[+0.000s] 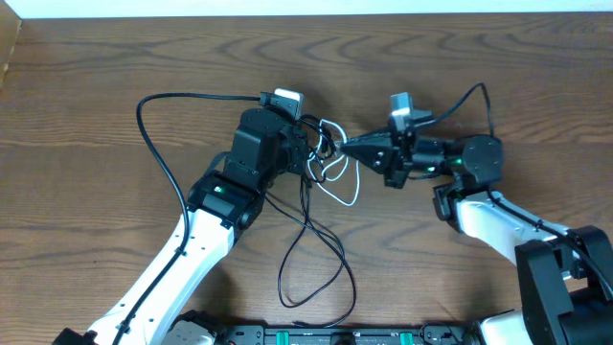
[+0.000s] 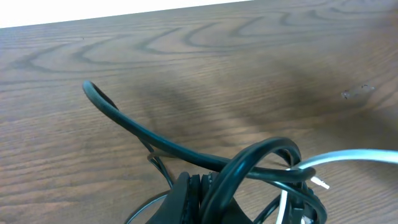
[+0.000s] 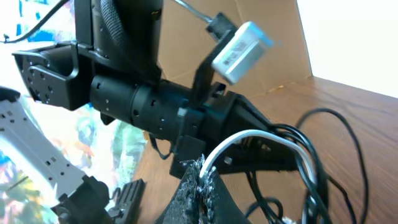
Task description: Untangle cables
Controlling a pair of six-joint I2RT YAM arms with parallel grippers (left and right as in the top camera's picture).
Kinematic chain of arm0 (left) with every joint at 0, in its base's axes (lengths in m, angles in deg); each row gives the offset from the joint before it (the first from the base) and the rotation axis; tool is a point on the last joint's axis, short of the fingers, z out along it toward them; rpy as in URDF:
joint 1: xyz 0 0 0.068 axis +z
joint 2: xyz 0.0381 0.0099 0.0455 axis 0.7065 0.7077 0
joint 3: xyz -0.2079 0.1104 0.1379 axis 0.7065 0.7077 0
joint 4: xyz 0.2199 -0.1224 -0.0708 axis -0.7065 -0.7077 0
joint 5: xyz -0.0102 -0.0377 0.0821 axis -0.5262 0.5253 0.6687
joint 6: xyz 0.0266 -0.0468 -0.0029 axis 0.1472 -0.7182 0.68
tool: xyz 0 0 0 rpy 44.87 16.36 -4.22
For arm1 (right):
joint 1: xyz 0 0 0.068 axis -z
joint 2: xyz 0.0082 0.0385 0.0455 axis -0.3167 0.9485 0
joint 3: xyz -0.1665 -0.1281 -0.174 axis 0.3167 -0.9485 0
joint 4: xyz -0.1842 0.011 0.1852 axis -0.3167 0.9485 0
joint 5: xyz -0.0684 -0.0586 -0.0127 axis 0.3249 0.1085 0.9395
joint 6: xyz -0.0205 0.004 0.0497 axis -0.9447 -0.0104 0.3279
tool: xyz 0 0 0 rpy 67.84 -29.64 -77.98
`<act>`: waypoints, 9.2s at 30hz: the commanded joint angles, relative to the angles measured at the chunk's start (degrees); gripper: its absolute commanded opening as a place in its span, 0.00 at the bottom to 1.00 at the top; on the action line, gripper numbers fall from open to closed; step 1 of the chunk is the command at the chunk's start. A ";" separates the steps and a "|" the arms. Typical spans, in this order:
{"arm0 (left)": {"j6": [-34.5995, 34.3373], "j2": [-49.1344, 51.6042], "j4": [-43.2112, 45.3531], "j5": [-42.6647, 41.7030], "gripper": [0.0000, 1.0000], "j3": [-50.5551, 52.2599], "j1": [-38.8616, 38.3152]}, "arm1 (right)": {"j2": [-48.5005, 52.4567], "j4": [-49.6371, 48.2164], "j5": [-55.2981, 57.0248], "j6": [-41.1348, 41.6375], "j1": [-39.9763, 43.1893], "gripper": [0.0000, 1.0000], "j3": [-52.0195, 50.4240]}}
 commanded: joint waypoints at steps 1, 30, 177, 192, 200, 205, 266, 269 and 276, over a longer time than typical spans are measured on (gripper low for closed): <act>0.81 -0.35 -0.79 2.03 0.07 -1.46 0.02 | -0.24 -0.24 -3.58 5.01 2.49 0.01 0.11; -1.25 0.98 -11.28 23.93 0.08 0.85 7.98 | -0.24 -0.24 -8.79 9.25 8.22 0.01 -0.39; -1.20 1.09 11.52 -22.84 0.08 0.85 -1.16 | -0.24 23.89 10.54 -9.40 1.22 0.87 -0.39; 7.63 1.62 5.07 -13.70 0.08 0.85 -1.16 | -0.24 23.87 11.43 -5.29 2.23 0.88 -0.39; 16.83 1.62 5.25 -28.48 0.08 0.85 -1.16 | -0.24 28.37 14.03 -5.31 3.28 0.82 -0.39; 22.10 1.62 5.01 -34.82 0.08 0.85 -1.16 | -0.24 33.48 15.69 -5.29 5.16 0.81 -0.39; 17.33 2.43 15.41 -40.79 0.08 0.85 -1.38 | -0.24 25.42 13.03 -16.20 -1.55 0.19 -0.39; 17.33 2.43 15.17 -42.29 0.08 0.85 -1.38 | -0.24 27.47 15.98 -15.52 -1.55 0.01 -0.39; 17.38 2.43 12.79 -42.23 0.08 0.85 -1.36 | -0.24 38.71 26.21 -12.96 0.63 0.01 -0.39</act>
